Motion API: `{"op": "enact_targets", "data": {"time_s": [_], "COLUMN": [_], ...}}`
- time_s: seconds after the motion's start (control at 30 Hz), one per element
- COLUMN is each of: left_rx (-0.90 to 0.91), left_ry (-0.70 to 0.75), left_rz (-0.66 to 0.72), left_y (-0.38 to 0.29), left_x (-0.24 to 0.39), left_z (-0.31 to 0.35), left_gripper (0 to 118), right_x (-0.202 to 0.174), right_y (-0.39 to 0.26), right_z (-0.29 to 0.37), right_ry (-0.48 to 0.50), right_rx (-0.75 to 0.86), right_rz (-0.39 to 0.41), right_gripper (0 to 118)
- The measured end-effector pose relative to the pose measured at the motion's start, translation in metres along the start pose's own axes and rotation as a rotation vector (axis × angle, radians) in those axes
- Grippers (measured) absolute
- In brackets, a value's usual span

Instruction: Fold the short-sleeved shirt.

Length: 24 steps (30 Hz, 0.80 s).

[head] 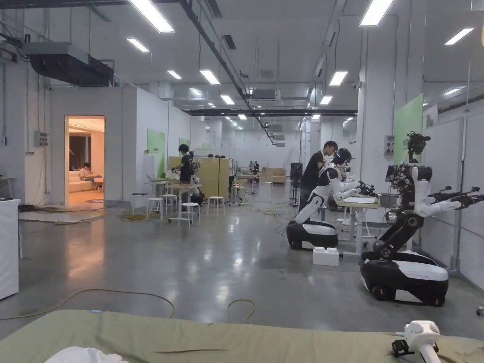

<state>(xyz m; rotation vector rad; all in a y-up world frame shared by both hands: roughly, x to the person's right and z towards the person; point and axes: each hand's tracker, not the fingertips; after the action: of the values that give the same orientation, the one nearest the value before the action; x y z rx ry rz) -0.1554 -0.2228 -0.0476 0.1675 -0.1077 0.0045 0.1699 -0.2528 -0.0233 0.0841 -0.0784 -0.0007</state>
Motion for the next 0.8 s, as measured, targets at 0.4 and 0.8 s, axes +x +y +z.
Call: {"op": "enact_targets", "data": {"time_s": [0.4, 0.8], "left_rx": [0.0, 0.005], "left_ry": [0.006, 0.006], "left_rz": [-0.003, -0.012], "left_y": [-0.0005, 0.0004], "left_x": [0.0002, -0.0001], "left_z": [0.0001, 0.0002], "left_gripper": [0, 0], "right_x": [-0.0004, 0.0003], "right_y": [0.0003, 0.0005], "right_z": [0.0003, 0.0011], "right_ry": [0.002, -0.005], "right_rx": [0.002, 0.002], "right_rz": [-0.001, 0.003], "right_gripper": [0, 0]}}
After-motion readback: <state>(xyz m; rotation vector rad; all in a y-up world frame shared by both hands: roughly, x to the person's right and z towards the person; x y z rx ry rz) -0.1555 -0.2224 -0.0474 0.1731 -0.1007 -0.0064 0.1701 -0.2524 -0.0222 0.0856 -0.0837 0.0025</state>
